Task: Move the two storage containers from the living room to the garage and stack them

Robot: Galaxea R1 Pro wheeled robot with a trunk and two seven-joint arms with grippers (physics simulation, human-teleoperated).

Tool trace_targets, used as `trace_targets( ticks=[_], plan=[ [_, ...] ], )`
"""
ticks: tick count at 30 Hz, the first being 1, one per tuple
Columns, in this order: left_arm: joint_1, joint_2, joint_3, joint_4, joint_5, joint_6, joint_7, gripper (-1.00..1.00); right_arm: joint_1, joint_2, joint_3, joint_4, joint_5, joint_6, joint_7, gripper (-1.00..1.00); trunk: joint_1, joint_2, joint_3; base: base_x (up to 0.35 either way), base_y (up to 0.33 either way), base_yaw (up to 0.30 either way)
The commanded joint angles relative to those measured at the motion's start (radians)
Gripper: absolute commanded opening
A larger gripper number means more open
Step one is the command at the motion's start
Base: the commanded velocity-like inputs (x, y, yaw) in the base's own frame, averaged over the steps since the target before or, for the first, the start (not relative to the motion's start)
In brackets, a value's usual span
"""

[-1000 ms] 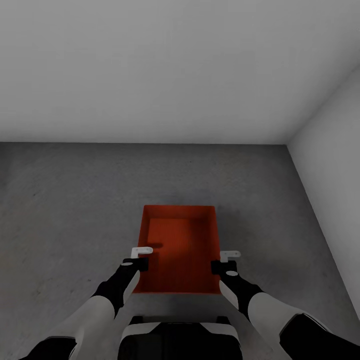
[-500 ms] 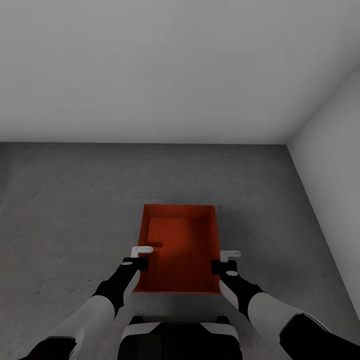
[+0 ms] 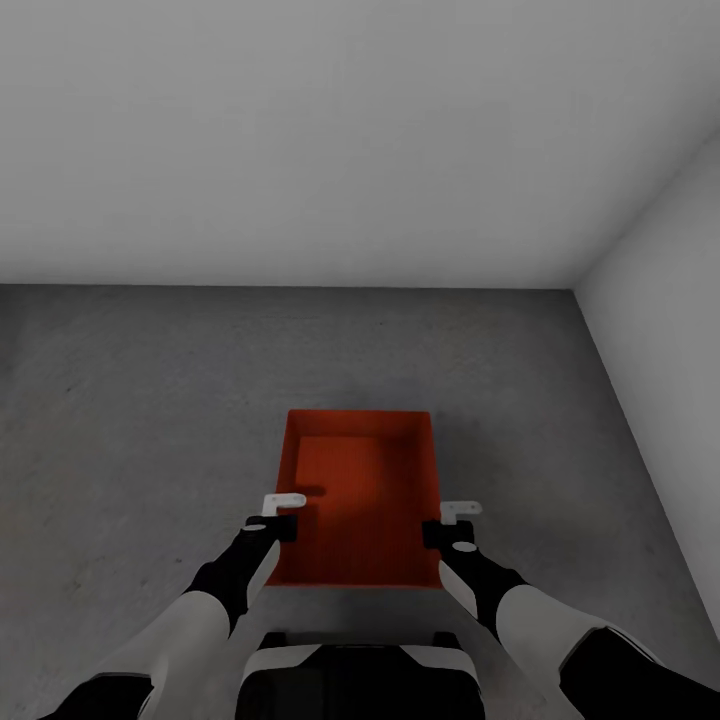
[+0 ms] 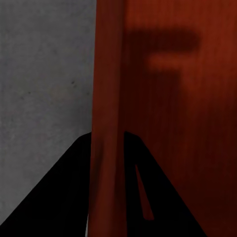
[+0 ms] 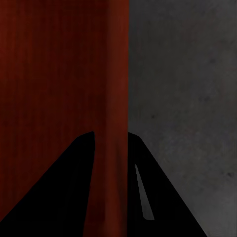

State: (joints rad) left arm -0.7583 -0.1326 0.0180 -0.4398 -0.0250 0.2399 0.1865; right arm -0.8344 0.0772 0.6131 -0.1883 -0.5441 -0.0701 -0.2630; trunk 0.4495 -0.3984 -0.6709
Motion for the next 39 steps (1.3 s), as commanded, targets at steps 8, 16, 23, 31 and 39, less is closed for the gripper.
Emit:
trace_targets(
  ticks=[8,16,23,31,39],
  plan=[
    [0.001,0.042,-0.003,0.010,-0.001,0.007,0.007,-1.00,-0.002,-0.001,-0.013,-0.002,0.007,-0.025,-0.001,-1.00,0.001,-0.002,-0.001,0.000,0.000,0.000],
    [0.001,0.042,-0.003,0.010,-0.001,0.008,0.007,-1.00,-0.002,-0.001,-0.013,-0.002,0.007,-0.025,-0.001,-1.00,0.001,-0.002,-0.001,0.000,0.000,0.000],
    [0.001,0.042,0.001,0.008,0.000,0.009,0.007,-1.00,-0.002,-0.001,-0.013,-0.002,0.007,-0.025,-0.001,-1.00,0.001,-0.002,-0.001,0.000,0.000,0.000],
    [0.001,0.042,0.001,0.009,0.000,0.009,0.007,-1.00,-0.002,-0.001,-0.013,-0.002,0.007,-0.025,-0.001,-1.00,0.027,-0.051,-0.023,0.000,0.000,0.000],
    [0.001,0.043,0.000,0.010,0.000,0.010,0.007,-1.00,-0.002,-0.001,-0.013,-0.002,0.007,-0.025,-0.001,-1.00,0.058,-0.107,-0.048,0.000,0.000,0.000]
  ],
)
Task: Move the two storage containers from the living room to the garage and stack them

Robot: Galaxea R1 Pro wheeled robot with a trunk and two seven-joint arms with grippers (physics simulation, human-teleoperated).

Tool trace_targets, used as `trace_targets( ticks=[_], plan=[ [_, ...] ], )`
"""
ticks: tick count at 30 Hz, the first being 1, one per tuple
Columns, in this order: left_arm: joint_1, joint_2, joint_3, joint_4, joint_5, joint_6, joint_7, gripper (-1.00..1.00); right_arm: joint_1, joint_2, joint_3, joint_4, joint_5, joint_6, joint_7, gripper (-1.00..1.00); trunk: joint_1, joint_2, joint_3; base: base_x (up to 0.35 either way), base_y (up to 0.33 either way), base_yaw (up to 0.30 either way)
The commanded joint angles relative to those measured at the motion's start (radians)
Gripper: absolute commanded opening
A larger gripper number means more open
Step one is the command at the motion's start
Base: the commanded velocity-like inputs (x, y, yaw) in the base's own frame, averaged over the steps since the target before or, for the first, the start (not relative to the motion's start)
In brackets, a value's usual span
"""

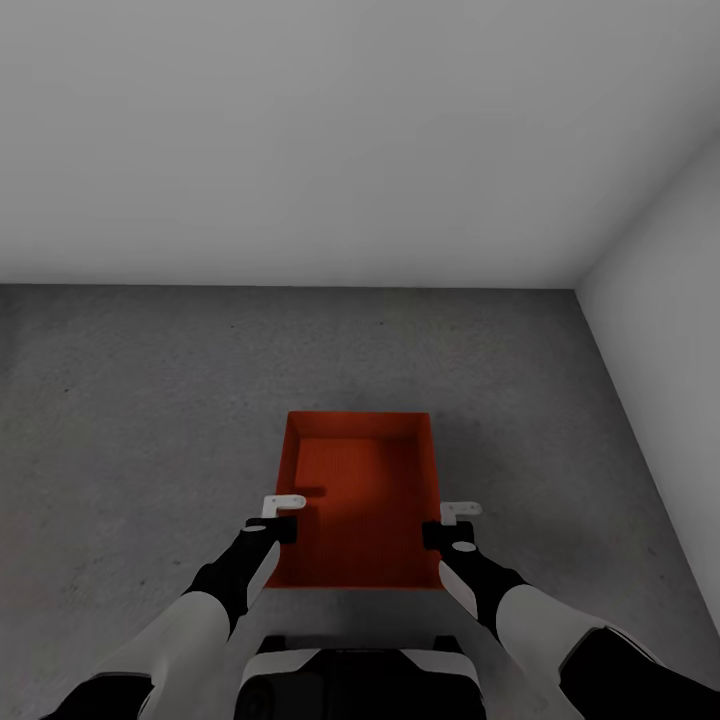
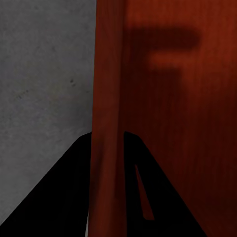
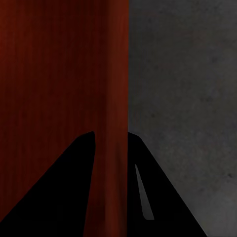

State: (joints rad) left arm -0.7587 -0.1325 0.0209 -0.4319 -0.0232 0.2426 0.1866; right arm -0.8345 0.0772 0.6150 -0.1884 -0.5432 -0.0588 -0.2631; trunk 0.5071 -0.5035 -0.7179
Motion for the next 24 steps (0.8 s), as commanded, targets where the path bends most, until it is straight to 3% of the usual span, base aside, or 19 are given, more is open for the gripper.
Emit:
trace_targets(
  ticks=[1,24],
  plan=[
    [0.001,0.043,-0.003,0.002,-0.001,0.007,0.006,-1.00,-0.002,-0.001,-0.015,-0.002,0.006,-0.037,-0.001,-1.00,0.004,-0.008,-0.004,0.000,0.000,0.000],
    [0.001,0.045,-0.003,0.001,-0.001,0.009,0.001,-1.00,-0.002,-0.001,-0.015,-0.002,0.006,-0.036,-0.001,-1.00,0.092,-0.169,-0.076,0.000,0.000,0.000]
  ],
)
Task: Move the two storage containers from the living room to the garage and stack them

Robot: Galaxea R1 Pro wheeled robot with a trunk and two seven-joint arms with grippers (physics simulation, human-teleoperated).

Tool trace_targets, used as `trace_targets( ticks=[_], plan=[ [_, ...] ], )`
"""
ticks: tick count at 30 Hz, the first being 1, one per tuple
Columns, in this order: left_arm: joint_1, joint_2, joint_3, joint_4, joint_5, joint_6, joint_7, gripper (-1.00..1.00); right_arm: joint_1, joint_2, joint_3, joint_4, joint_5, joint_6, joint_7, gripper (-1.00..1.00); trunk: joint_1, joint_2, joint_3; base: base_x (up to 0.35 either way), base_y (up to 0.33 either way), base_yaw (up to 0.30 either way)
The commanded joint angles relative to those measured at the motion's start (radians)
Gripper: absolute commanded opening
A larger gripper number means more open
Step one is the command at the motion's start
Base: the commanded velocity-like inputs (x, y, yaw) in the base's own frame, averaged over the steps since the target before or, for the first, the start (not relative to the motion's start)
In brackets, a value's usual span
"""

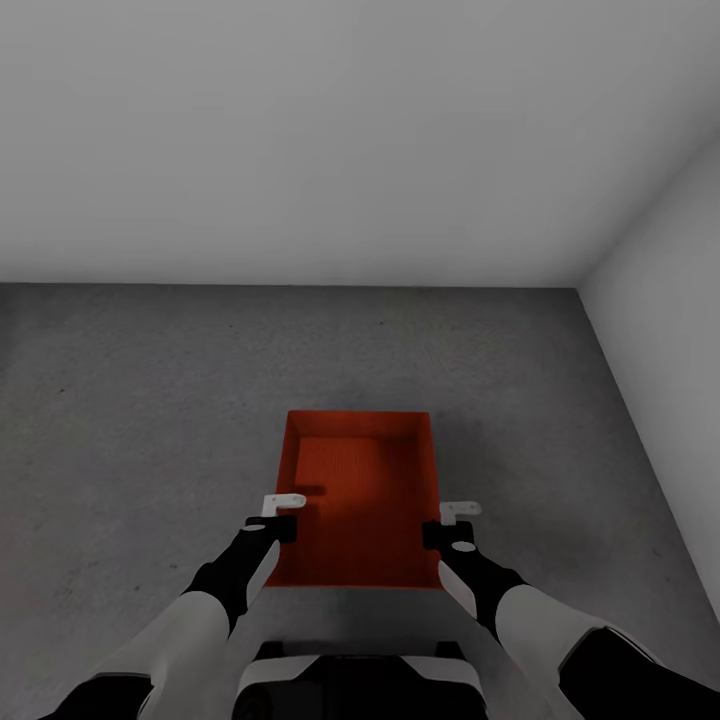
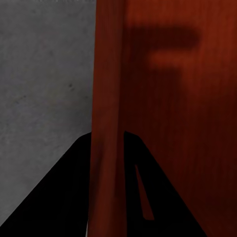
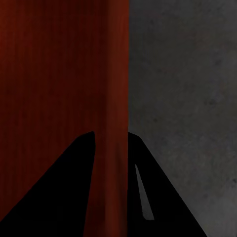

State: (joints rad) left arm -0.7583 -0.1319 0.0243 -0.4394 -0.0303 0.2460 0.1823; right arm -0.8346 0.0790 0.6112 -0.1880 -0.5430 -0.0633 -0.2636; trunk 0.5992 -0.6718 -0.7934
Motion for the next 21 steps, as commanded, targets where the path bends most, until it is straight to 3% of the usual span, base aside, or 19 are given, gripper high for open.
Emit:
trace_targets(
  ticks=[1,10,16,21],
  plan=[
    [0.001,0.044,-0.006,0.009,0.006,0.005,0.005,-1.00,-0.001,-0.002,-0.011,-0.002,0.006,-0.032,0.000,-1.00,0.004,-0.008,-0.004,0.000,0.000,0.000],
    [0.001,0.043,-0.006,0.008,0.006,0.004,0.009,-1.00,-0.001,-0.002,-0.011,-0.002,0.006,-0.032,0.000,-1.00,0.012,-0.022,-0.010,0.000,0.000,0.000],
    [0.001,0.043,-0.007,0.008,0.006,0.004,0.008,-1.00,-0.001,-0.002,-0.011,-0.002,0.006,-0.032,0.000,-1.00,0.035,-0.064,-0.029,0.000,0.000,0.000],
    [0.001,0.043,-0.007,0.007,0.006,0.004,0.007,-1.00,-0.001,-0.002,-0.011,-0.002,0.006,-0.032,0.000,-1.00,0.035,-0.064,-0.029,0.000,0.000,0.000]
  ],
)
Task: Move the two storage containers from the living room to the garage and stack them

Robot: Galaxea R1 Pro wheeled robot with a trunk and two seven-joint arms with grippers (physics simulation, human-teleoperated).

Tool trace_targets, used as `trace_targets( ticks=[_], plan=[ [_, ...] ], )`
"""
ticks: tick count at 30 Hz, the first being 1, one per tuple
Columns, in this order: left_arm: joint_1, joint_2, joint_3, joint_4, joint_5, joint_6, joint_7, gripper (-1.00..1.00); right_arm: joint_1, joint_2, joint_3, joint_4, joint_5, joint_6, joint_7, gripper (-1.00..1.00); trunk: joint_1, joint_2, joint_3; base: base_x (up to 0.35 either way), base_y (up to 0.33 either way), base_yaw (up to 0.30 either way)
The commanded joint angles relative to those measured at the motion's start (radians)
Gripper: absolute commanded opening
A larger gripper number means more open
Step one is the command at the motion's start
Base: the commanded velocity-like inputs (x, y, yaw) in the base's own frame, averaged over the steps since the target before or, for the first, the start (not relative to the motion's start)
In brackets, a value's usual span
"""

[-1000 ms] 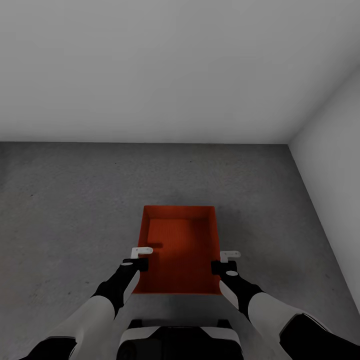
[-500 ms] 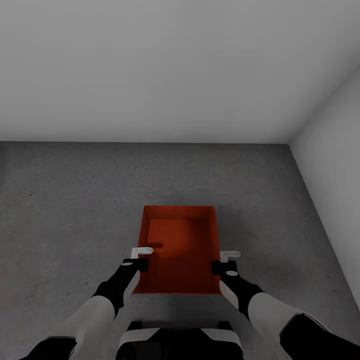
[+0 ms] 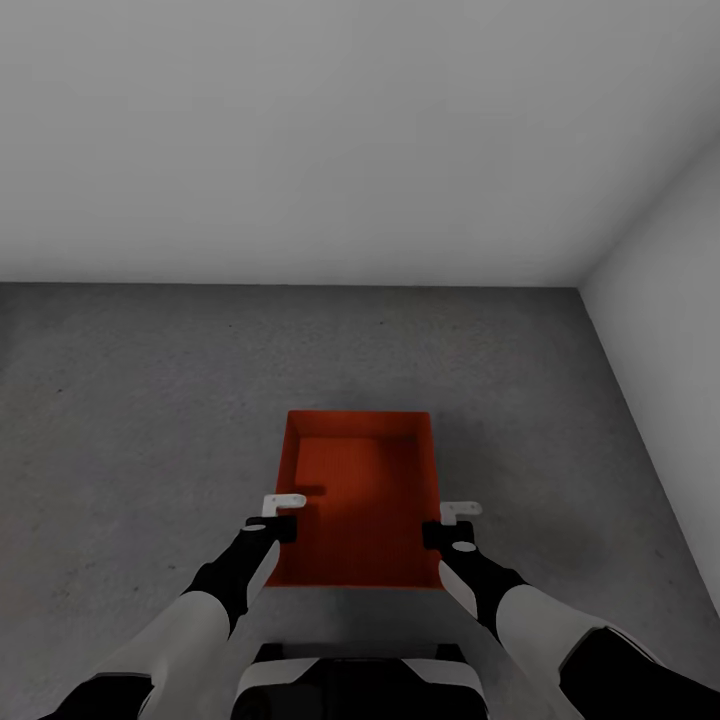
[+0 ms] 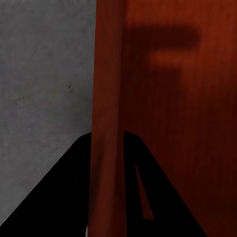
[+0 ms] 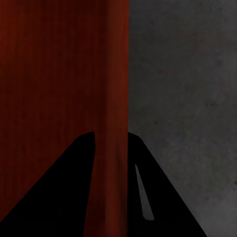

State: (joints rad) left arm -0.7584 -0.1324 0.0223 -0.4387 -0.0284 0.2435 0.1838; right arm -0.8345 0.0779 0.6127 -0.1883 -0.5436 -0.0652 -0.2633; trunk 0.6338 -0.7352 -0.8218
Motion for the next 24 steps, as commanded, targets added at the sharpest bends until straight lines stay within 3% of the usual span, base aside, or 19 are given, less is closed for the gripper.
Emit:
trace_targets(
  ticks=[1,19,24],
  plan=[
    [0.001,0.043,-0.005,0.006,0.004,0.006,0.006,-1.00,-0.002,-0.001,-0.013,-0.002,0.007,-0.030,-0.001,-1.00,0.000,-0.001,-0.001,0.000,0.000,0.000],
    [0.001,0.045,-0.004,0.003,0.004,0.005,0.007,-1.00,-0.002,-0.001,-0.013,-0.002,0.007,-0.030,-0.001,-1.00,0.000,-0.001,-0.001,0.000,0.000,0.000],
    [0.001,0.044,-0.003,0.003,0.004,0.005,0.008,-1.00,-0.002,-0.001,-0.013,-0.002,0.007,-0.030,-0.001,-1.00,0.000,-0.001,-0.001,0.144,0.000,0.000]
  ],
)
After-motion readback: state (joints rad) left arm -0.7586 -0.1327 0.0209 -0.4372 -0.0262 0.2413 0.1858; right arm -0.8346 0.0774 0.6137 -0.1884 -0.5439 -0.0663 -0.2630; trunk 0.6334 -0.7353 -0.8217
